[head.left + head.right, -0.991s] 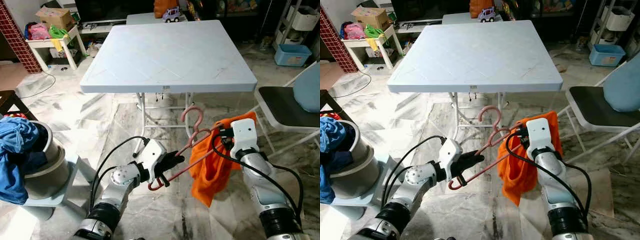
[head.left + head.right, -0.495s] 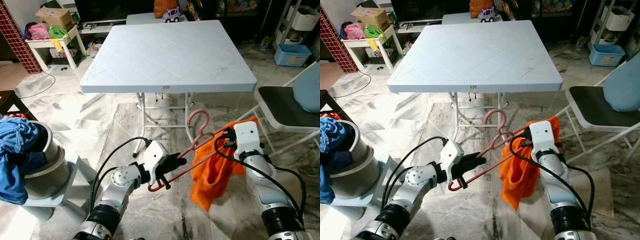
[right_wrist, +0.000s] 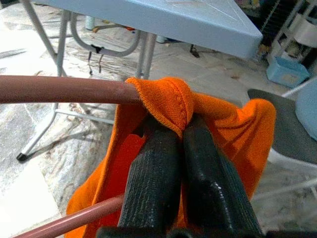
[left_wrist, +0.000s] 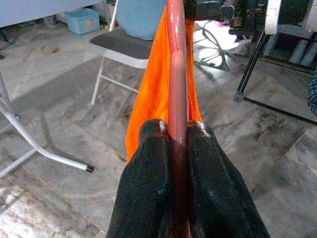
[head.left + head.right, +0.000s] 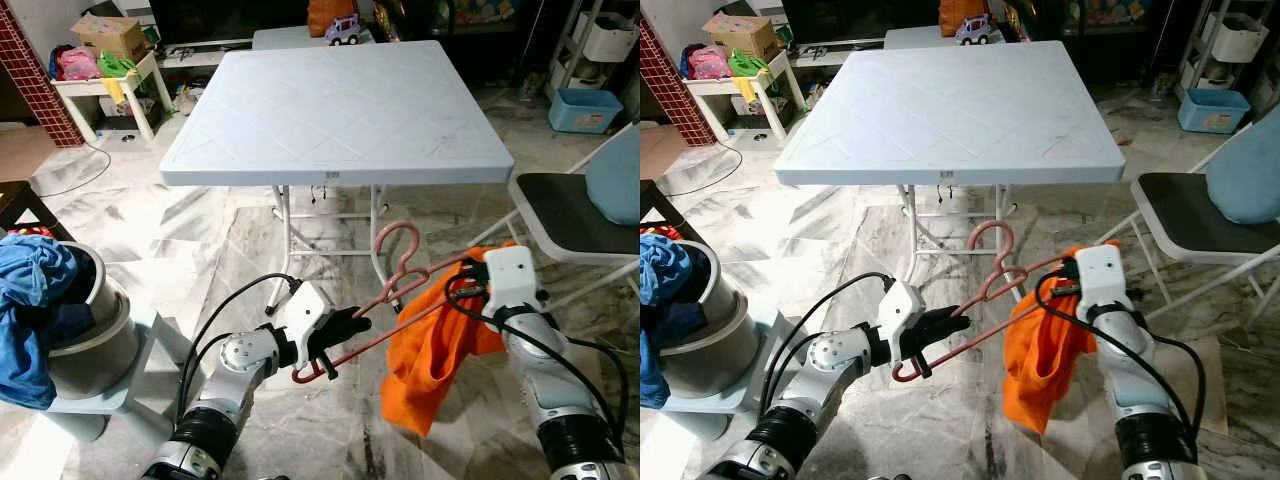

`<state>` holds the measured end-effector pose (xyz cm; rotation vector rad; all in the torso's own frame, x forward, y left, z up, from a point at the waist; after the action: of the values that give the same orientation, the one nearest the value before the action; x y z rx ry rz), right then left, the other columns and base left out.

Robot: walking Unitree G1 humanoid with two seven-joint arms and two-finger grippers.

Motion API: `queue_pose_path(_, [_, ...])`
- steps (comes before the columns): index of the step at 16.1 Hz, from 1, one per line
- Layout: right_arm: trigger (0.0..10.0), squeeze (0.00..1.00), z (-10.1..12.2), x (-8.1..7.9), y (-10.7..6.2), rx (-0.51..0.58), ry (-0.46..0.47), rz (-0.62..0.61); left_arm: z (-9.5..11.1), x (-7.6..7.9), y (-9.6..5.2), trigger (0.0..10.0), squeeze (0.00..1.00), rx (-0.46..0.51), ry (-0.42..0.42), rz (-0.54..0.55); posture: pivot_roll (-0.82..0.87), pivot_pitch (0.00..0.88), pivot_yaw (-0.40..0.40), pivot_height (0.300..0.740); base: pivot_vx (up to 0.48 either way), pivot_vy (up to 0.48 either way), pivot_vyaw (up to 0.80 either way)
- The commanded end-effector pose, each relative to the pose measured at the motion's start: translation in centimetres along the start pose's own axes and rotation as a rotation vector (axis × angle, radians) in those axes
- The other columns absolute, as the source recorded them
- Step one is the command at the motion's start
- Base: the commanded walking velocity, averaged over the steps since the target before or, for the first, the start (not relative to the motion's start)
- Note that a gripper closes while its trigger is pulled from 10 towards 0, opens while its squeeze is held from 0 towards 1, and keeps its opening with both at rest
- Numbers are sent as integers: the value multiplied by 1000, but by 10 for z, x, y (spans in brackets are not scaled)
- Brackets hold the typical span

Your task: Hang hanger

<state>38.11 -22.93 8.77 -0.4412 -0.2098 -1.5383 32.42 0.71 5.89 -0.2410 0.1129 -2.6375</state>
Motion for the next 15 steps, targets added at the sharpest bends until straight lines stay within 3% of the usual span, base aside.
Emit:
queue_pose_path(1, [0, 0, -4, 4, 1, -17, 20, -12, 17, -1, 3, 0, 0, 41, 41, -14, -128, 43, 65, 740, 0, 0, 0])
queue_pose_path(5, [0, 0, -4, 7, 3, -19, 30, -27, 17, 0, 3, 0, 0, 39, 48, -16, -122, 42, 64, 740, 0, 0, 0])
queue_pose_path(7, [0, 0, -2, 18, 4, -17, 53, -69, 11, -3, -2, 0, 0, 18, 61, -8, -122, 42, 67, 740, 0, 0, 0])
queue_pose_path(10, [0, 0, 16, 37, 6, 42, 149, -135, -7, -7, -15, 0, 0, -45, 80, 5, -124, 41, 70, 740, 0, 0, 0])
queue_pose_path(12, [0, 0, 30, 41, 10, 74, 154, -134, -23, -7, -25, 0, 0, -101, 96, 1, -125, 38, 67, 740, 0, 0, 0])
queue_pose_path(15, [0, 0, 34, 49, 13, 76, 137, -139, -28, -8, -29, 0, 0, -122, 104, 10, -116, 36, 60, 740, 0, 0, 0])
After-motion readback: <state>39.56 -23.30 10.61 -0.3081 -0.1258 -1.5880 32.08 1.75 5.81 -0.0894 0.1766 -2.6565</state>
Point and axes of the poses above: a point about 5 cm out from each wrist's last joint towards the gripper, its own y axis pointing out of the wrist towards the gripper, its own z axis along the axis of the wrist's last joint, x = y × z, the point moved 6 cm from there along y, pointing out of the wrist towards the gripper, and after that the axes turned 9 degrees about -y, right-handed, at the moved point
